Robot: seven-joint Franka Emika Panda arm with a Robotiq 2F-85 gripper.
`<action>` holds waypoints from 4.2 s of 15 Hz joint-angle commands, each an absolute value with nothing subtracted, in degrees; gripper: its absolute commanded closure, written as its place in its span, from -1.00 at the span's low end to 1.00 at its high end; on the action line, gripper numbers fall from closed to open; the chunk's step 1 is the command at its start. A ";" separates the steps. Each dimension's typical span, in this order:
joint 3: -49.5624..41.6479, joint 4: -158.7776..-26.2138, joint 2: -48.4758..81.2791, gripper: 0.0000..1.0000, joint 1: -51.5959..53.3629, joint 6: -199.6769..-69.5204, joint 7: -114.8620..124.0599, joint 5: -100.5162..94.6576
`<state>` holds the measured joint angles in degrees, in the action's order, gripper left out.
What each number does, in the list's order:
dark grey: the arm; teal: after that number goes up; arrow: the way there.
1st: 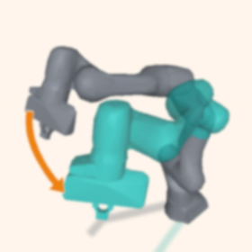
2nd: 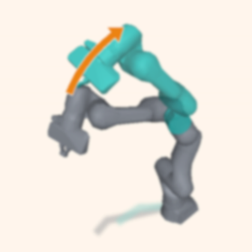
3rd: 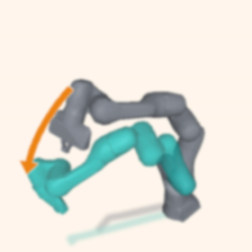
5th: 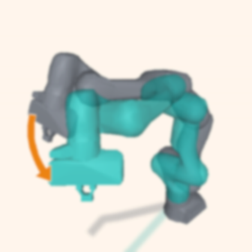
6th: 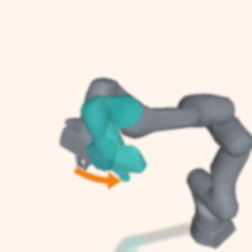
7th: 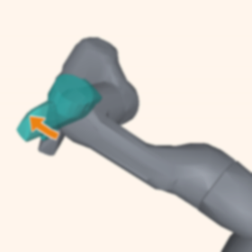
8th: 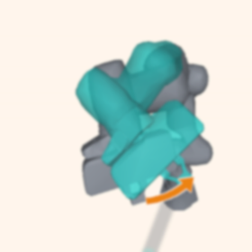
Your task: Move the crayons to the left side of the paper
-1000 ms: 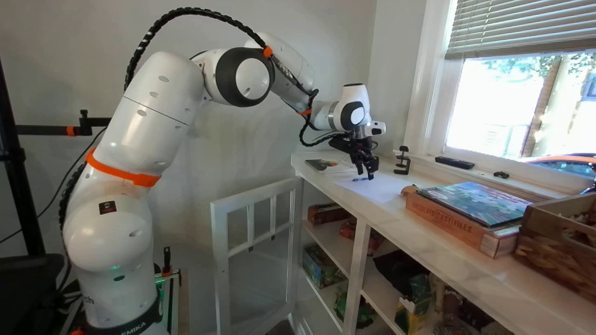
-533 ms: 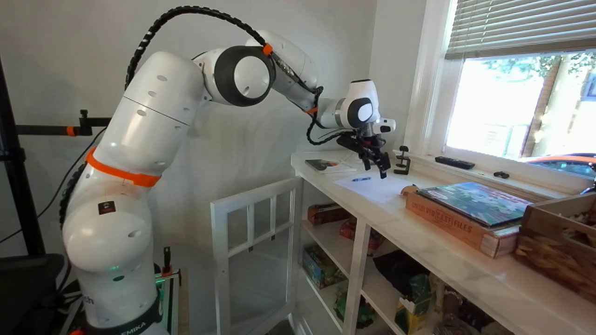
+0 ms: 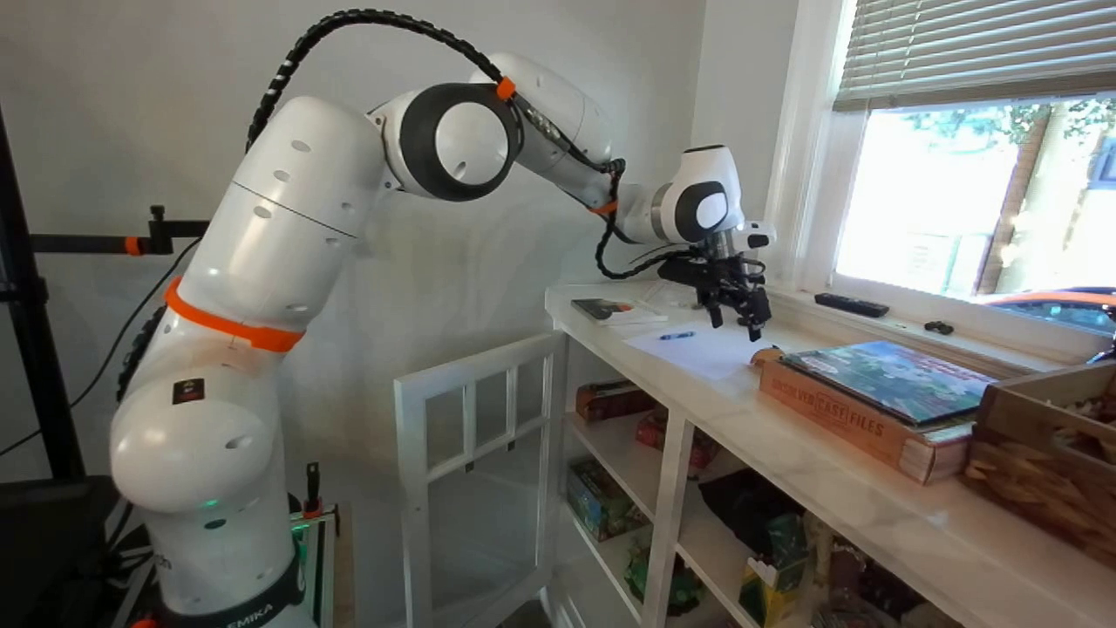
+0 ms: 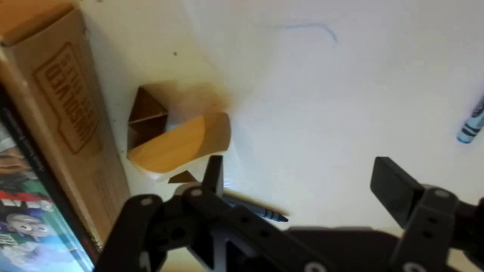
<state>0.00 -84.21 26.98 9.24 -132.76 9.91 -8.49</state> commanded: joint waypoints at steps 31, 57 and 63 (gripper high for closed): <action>9.54 -60.64 45.04 -1.00 -0.53 -131.75 -33.78 -3.57; 9.29 -51.82 48.78 1.00 0.75 -120.74 -37.18 -3.34; 9.40 -49.93 49.65 0.02 0.96 -122.32 -37.23 -4.88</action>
